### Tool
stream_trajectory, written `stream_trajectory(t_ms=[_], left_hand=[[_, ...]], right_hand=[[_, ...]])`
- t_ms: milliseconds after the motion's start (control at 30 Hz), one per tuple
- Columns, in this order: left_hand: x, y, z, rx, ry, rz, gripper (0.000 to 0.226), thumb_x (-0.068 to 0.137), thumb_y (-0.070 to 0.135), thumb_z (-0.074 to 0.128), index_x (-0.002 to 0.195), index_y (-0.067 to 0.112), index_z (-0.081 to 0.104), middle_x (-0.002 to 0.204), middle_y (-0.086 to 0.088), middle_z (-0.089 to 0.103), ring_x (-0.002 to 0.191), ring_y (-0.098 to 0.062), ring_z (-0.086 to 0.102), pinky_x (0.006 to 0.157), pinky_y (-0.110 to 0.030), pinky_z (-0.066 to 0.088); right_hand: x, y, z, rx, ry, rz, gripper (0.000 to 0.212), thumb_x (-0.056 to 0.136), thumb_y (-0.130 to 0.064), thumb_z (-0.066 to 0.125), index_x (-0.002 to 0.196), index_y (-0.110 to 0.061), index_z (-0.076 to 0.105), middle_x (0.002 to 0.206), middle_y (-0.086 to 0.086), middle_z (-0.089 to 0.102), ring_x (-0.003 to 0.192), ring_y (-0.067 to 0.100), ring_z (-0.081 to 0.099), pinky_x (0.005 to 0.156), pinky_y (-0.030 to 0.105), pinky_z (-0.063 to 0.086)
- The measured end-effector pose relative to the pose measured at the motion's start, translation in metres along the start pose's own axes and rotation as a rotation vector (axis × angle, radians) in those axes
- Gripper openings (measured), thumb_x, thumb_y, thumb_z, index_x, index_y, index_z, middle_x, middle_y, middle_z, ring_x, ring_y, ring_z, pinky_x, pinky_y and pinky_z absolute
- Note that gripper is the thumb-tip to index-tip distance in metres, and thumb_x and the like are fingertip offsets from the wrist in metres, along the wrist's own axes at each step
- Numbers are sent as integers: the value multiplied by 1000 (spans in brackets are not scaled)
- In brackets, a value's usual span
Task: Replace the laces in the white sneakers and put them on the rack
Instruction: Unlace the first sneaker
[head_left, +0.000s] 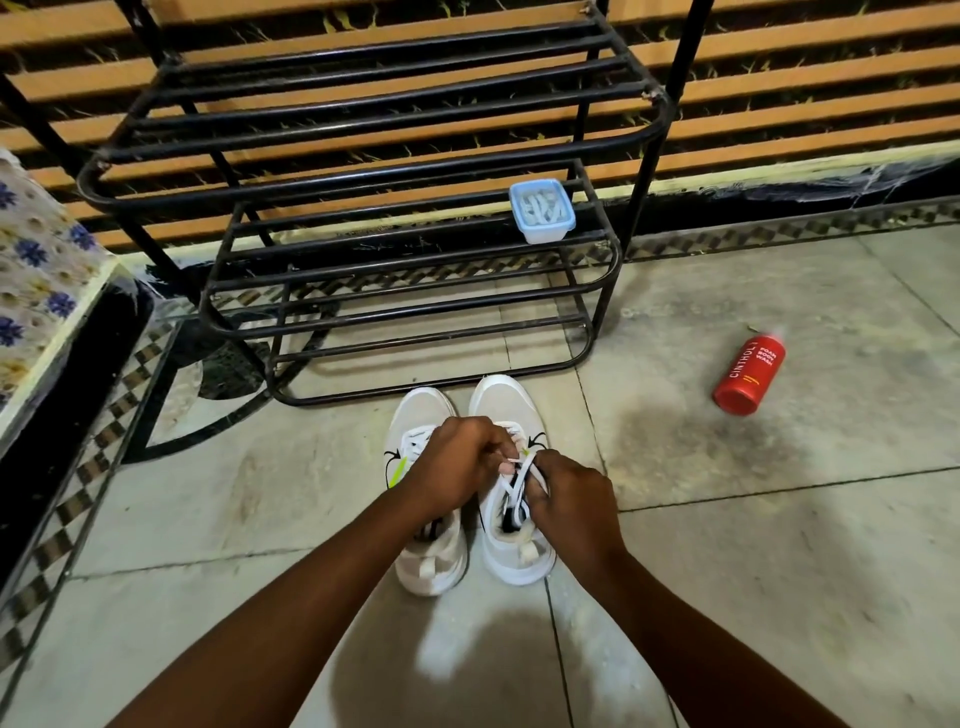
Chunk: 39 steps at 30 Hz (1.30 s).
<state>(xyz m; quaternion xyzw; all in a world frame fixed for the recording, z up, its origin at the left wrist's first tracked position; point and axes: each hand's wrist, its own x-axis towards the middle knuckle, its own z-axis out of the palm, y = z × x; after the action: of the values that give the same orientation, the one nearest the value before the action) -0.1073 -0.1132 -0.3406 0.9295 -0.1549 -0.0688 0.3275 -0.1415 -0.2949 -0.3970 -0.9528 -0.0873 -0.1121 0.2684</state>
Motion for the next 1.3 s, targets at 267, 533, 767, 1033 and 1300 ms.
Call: stream_trajectory(t_ms=[267,533,767,1033,1300], left_hand=[[7,14,-20,19,572,-21,24,82,-11,43,91,9,51,98,-2,61,90,-21,62,76,-37,51],[-1,15,-11,-256,246,32,24,89,-14,39,94,8,44,78,-3,53,68,-21,51,62,-36,43],[2,12,-3,347,-35,250,4,90,19,62,89,19,66,86,3,63,89,-23,52,68,-41,51],[1,17,3,250,-57,75,30,86,1,59,99,23,74,93,3,59,95,-22,51,71,-33,39],[-19,25,7,287,105,-30,30,90,2,62,107,24,72,113,-3,54,99,-24,53,75,-35,49]], right_hand=[[-1,-2,-1,11,49,18,20,77,-21,81,92,-19,68,76,0,72,63,29,67,58,25,37],[-2,-5,-2,19,5,-1,25,75,-19,80,98,-19,70,86,1,75,71,30,71,60,32,51],[-2,-5,-5,30,-19,-36,22,82,-15,72,103,-16,67,90,4,72,78,32,70,63,35,49],[-8,-8,-4,-23,-2,-63,44,85,-9,76,127,-9,64,94,10,75,73,33,72,58,36,53],[-5,-11,1,-59,48,-75,37,76,-8,84,109,-11,69,81,6,72,61,29,69,50,30,47]])
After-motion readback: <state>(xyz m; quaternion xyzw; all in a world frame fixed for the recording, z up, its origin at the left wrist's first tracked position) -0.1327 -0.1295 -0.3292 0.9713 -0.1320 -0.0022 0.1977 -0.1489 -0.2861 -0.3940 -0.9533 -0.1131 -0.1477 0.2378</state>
